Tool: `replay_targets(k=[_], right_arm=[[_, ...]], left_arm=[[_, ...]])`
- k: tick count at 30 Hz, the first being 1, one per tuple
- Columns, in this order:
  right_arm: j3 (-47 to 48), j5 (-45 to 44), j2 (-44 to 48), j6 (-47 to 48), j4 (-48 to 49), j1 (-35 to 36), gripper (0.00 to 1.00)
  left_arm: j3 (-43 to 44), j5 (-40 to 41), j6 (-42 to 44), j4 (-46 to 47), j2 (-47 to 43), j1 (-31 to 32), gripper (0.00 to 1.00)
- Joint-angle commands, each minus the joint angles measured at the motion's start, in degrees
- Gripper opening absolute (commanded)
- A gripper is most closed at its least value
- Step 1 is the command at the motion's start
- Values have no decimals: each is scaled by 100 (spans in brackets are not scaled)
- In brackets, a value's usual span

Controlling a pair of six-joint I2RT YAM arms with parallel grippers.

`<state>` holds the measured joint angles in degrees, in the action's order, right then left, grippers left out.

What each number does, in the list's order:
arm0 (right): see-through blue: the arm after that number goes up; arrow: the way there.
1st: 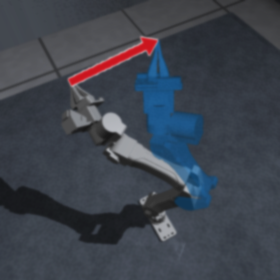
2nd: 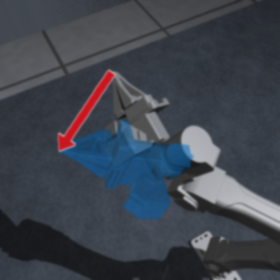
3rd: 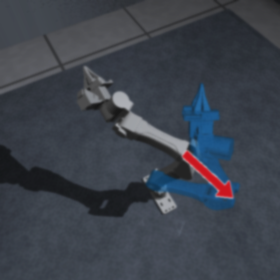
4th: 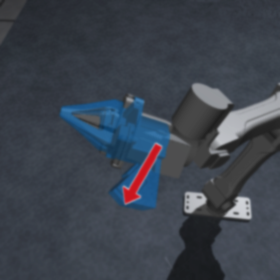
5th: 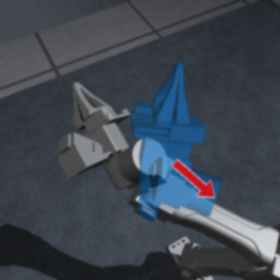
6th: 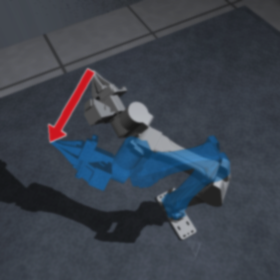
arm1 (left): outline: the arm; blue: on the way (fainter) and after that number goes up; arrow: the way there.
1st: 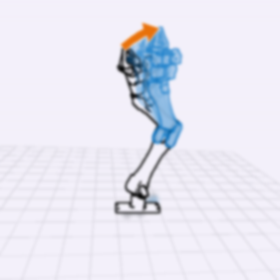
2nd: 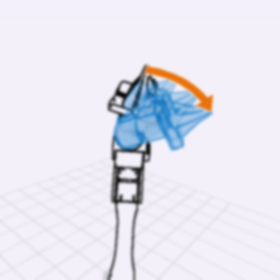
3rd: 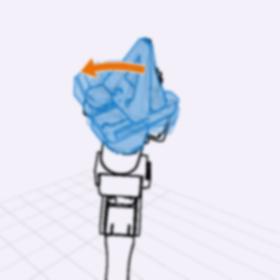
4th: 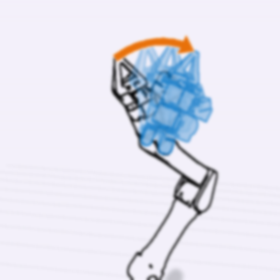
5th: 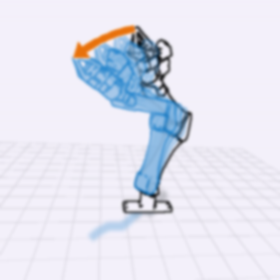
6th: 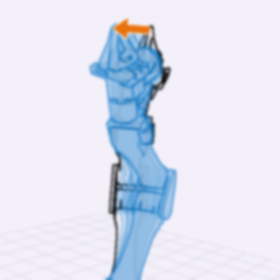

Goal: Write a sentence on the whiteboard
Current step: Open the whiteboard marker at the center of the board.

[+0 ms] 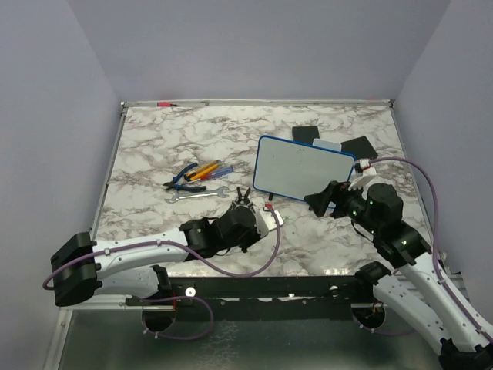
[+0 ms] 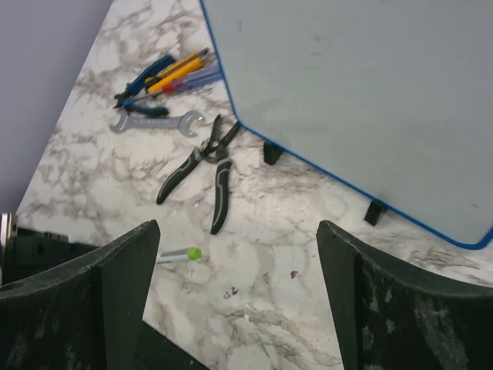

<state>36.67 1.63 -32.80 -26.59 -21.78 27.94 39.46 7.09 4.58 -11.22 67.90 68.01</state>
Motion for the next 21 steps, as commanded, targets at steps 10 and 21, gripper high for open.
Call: replay_targets(k=[10, 21], right_arm=[[-376, 4396, -1382, -110, 1140, -13, 76], [-344, 4824, -2153, -183, 1504, 247, 62]], left_arm=[[-15, -1161, 133, 244, -786, 11, 0], [43, -1474, 143, 192, -818, 11, 0]])
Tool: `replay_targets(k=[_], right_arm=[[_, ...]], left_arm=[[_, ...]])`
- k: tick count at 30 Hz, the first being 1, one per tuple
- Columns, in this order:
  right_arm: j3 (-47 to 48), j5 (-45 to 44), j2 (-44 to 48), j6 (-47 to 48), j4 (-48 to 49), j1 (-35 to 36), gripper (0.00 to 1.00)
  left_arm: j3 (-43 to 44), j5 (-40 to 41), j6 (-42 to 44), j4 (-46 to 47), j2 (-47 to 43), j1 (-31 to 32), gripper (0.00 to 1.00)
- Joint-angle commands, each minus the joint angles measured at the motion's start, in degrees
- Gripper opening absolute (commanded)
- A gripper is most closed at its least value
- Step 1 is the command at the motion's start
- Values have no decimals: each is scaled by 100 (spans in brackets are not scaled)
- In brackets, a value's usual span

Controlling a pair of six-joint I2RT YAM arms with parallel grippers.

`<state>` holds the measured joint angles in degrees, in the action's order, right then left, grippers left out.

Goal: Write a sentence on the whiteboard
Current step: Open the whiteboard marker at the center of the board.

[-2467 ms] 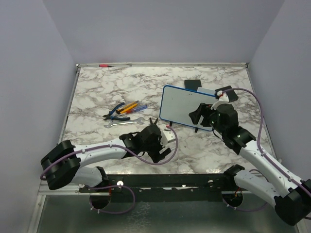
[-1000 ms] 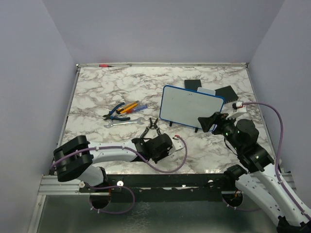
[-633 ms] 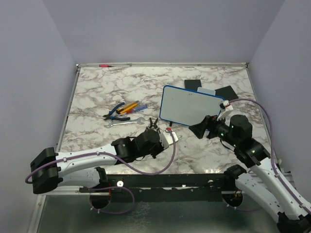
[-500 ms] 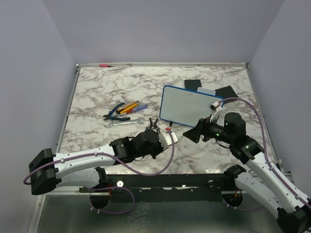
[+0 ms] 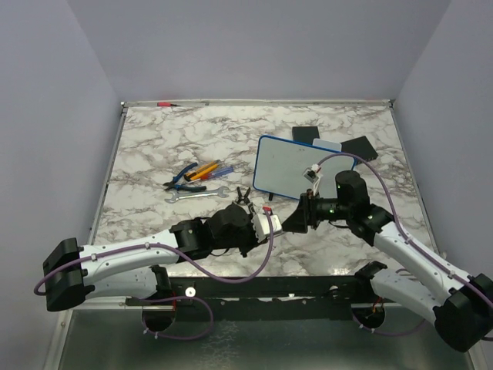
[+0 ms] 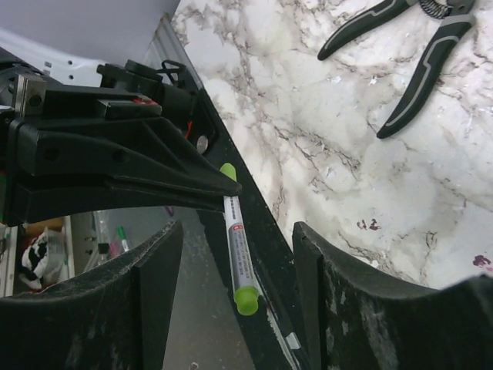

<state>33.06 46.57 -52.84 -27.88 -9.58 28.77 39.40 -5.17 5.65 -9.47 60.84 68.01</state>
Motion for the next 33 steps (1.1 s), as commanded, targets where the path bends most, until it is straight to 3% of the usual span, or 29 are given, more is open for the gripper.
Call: replay_targets(k=[1, 6, 16, 33], right_arm=[[18, 278, -189, -62, 301, 246, 62], [46, 31, -349, -148, 436, 601, 61], [73, -324, -739, -129, 577, 1058, 47], [77, -337, -801, 41, 526, 1088, 25]], left_arm=[[44, -255, 25, 17, -120, 11, 0], [48, -156, 33, -20, -100, 11, 0], [52, -137, 34, -43, -103, 15, 0], [-3, -231, 135, -85, -148, 11, 0]])
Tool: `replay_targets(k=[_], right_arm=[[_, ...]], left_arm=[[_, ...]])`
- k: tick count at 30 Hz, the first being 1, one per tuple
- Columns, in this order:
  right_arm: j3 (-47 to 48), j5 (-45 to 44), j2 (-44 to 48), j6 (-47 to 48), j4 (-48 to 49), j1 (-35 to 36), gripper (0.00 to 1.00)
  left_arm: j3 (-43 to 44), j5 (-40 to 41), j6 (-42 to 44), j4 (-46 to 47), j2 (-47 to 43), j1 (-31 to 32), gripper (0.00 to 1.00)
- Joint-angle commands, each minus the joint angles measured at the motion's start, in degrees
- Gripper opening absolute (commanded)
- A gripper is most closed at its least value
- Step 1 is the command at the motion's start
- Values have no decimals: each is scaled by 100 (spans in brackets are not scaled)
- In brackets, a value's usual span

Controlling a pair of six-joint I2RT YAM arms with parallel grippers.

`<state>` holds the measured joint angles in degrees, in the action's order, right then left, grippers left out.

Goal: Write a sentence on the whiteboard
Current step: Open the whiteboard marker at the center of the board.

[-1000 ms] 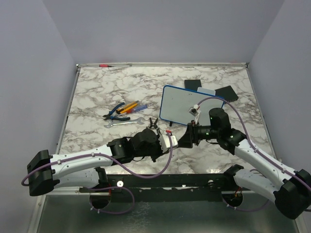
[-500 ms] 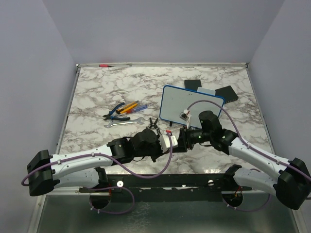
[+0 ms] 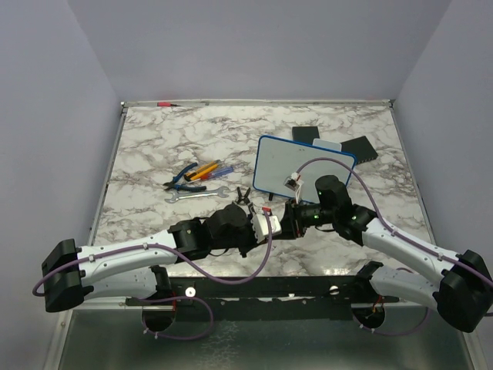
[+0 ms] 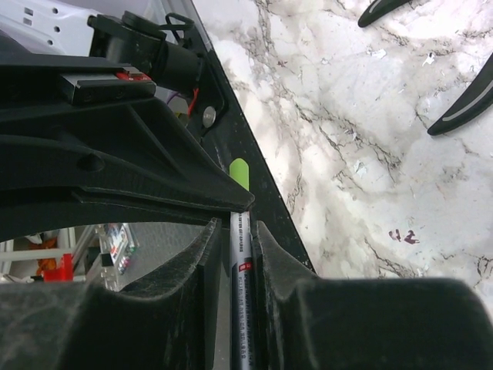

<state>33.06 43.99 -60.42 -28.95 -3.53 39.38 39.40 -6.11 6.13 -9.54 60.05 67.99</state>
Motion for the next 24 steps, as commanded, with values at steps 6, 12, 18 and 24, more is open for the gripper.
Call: replay_targets(k=[6, 12, 18, 24], right_arm=[[104, -65, -66, 246, -187, 35, 7], [54, -526, 141, 154, -181, 35, 1], [-359, -2226, 1198, -630, 512, 27, 0], [-999, -2691, 2297, -1158, 1971, 25, 0]], left_arm=[[12, 64, 101, -109, -63, 13, 0], [70, 544, -37, -125, -248, 13, 42], [270, 946, -883, 92, -808, -469, 80], [233, 107, -2674, 1011, -1309, -1310, 84]])
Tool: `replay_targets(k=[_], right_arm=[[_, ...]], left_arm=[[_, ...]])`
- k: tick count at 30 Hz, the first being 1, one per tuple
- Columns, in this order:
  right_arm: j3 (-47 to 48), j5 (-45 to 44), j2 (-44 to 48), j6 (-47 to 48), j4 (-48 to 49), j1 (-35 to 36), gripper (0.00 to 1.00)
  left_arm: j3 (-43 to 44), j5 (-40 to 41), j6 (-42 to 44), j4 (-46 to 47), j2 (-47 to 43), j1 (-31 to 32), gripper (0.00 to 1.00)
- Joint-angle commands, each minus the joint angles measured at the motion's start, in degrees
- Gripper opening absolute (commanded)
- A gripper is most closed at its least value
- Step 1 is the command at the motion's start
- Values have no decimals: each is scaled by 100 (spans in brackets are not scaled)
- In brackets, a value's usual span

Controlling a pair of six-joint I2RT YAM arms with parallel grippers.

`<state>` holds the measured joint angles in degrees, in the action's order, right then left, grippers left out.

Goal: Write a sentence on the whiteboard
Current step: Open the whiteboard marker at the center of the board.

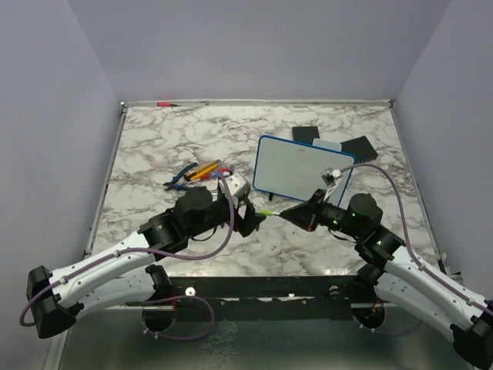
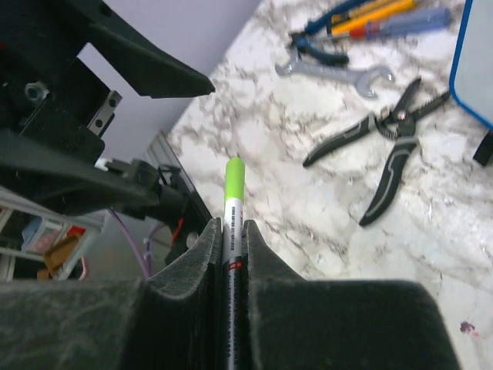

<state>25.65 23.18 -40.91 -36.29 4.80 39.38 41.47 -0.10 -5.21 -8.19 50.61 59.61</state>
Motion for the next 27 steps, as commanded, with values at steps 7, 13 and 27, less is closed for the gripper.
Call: replay_targets(k=[7, 13, 27], right_arm=[[-288, 148, 259, -666, 2831, 25, 0], [-152, 734, -61, -956, 3699, 26, 1], [-499, 187, -137, -1488, 4588, 26, 1]], left_arm=[[-737, -1705, -4037, 3333, -514, -1190, 86], [-853, -1934, -4559, 4036, -399, -1259, 86], [-963, -2434, -4739, 4646, -195, -1260, 50]])
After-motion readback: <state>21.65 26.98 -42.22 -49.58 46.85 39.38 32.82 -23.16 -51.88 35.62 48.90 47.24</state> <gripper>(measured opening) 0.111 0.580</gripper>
